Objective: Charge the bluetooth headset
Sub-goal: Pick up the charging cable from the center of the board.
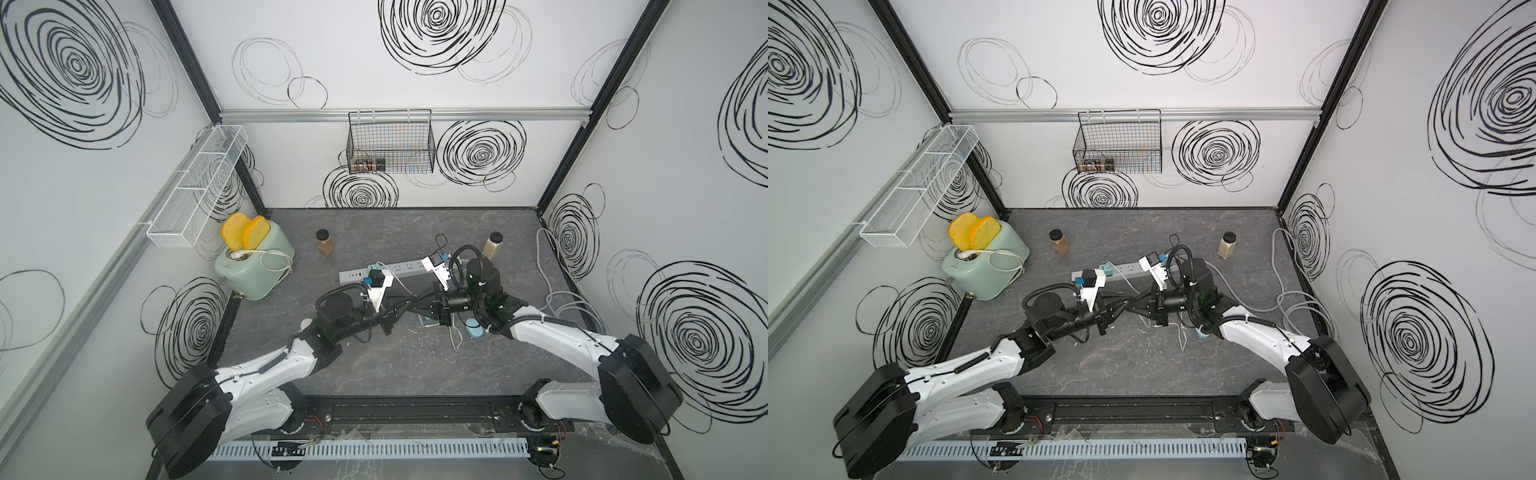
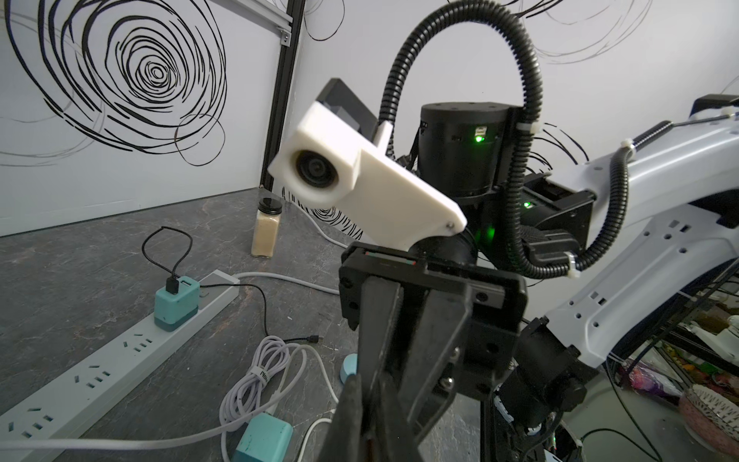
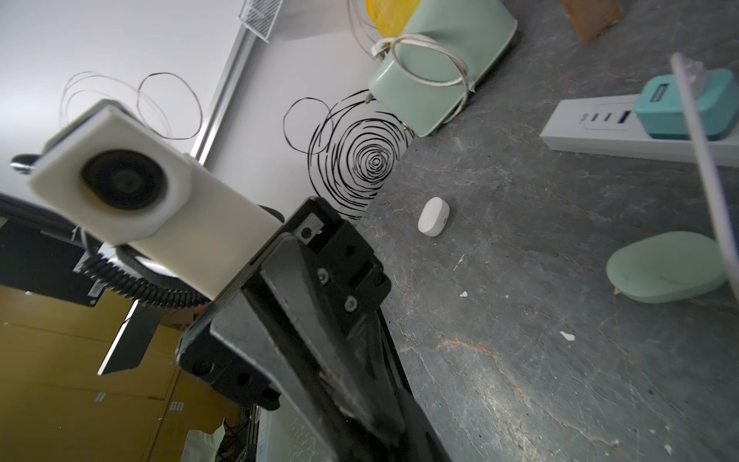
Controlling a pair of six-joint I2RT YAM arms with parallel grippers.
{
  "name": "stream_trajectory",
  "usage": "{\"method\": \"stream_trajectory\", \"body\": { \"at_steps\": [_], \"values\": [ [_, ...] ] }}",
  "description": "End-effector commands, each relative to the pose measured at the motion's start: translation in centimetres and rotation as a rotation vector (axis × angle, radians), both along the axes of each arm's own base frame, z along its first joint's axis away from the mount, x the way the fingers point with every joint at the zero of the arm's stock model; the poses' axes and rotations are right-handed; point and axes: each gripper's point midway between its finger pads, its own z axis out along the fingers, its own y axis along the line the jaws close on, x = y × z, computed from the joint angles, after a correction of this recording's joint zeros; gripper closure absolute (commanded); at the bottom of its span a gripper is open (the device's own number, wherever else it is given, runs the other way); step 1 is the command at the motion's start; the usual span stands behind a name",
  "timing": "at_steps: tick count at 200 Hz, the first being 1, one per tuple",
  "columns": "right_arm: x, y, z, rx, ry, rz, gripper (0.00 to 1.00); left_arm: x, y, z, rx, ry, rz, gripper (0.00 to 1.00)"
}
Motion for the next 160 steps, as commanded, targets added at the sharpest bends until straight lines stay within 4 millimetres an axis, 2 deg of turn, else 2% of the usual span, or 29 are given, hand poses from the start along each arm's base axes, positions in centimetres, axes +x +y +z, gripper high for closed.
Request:
{"method": "stream_trajectory", "body": {
  "at_steps": [1,14,27,34,49,65,98,136,151,160],
  "values": [
    [-0.2,0.3,2.0,0.048,-0.076,0.023,0.96,0.4,-0.3,1.7,-0.038,-0.029,-0.007,0.88],
    [0.0,0.2,1.8,0.040,-0.071,0.012,1.00,0.7,-0.1,1.7,-0.037,-0.021,0.007,0.78],
    [0.4,0.0,1.3,0.025,-0.056,-0.016,1.00,1.4,0.4,1.8,-0.038,-0.012,0.038,0.55],
    [0.8,-0.2,0.8,0.010,-0.036,-0.041,1.00,1.8,0.7,1.9,-0.035,-0.008,0.059,0.45],
    [2.0,-0.8,-0.5,-0.030,0.017,-0.126,1.00,2.8,1.8,2.2,-0.026,0.004,0.116,0.33],
    [3.4,-2.0,-1.7,-0.049,0.092,-0.225,1.00,4.0,3.3,2.1,0.008,0.027,0.194,0.25],
    [5.3,-3.8,-4.2,-0.093,0.201,-0.388,1.00,6.2,6.6,-1.5,0.164,0.198,0.384,0.22],
    [6.8,-5.2,-7.5,-0.204,0.288,-0.533,1.00,6.0,9.5,-6.4,0.291,0.380,0.523,0.27],
    [6.8,-5.4,-8.3,-0.226,0.323,-0.548,1.00,5.8,10.6,-8.1,0.321,0.425,0.588,0.27],
    [6.7,-5.3,-8.5,-0.235,0.340,-0.543,1.00,5.6,10.6,-9.0,0.349,0.436,0.589,0.27]
  ]
}}
